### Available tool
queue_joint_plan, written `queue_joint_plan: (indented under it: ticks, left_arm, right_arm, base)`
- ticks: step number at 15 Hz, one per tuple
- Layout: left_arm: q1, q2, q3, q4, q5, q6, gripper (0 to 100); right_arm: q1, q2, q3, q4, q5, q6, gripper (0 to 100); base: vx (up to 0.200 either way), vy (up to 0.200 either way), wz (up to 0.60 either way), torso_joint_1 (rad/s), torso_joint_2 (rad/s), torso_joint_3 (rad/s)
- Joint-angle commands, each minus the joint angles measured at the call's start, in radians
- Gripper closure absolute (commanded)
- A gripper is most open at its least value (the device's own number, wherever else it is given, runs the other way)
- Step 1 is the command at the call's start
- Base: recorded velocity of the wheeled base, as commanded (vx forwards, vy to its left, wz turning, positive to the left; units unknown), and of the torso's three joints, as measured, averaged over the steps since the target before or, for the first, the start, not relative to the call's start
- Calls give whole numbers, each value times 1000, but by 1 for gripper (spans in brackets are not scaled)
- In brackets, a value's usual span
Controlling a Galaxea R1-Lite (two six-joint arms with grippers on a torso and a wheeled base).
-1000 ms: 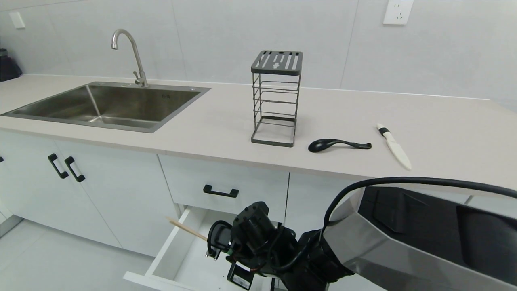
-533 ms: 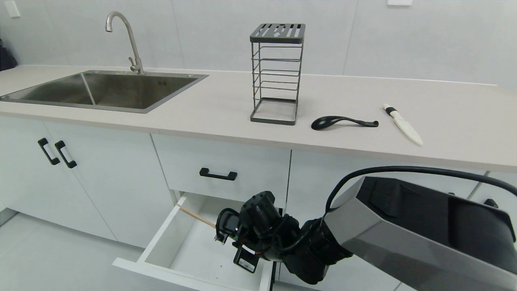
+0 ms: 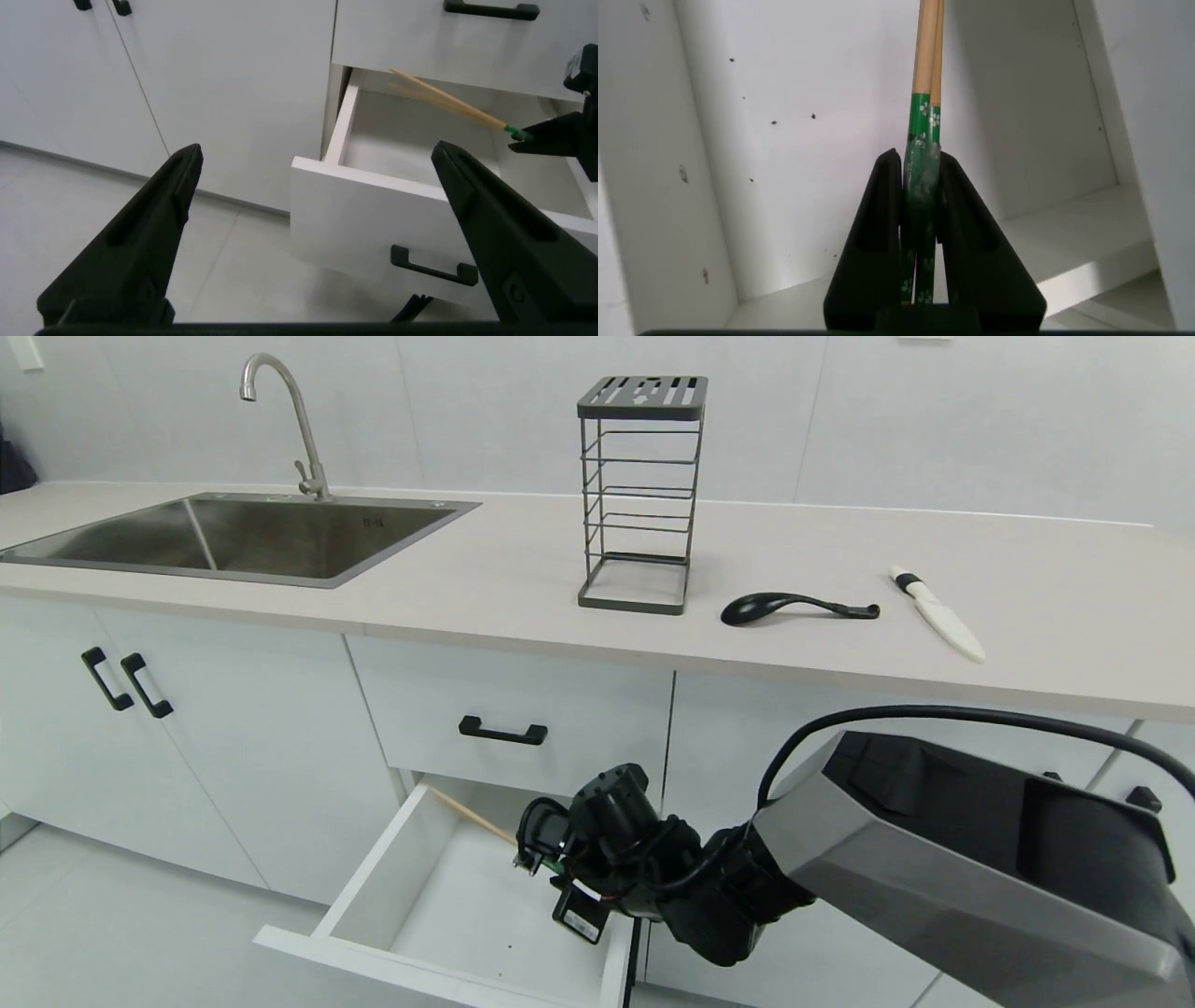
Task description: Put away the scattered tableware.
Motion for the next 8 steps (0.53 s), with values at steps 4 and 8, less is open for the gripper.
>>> queue_joint_plan:
  ticks: [4,8]
  left_arm:
    - [0,2,0,0,0,-1,0]
    - [0,2,0,0,0,-1,0]
  right_arm:
    - [-7,74,-42,0,0,30,100]
    - [-4,118,-108,7,20,45,100]
  base:
    - [0,0,0,0,0,0]
    - [0,0,0,0,0,0]
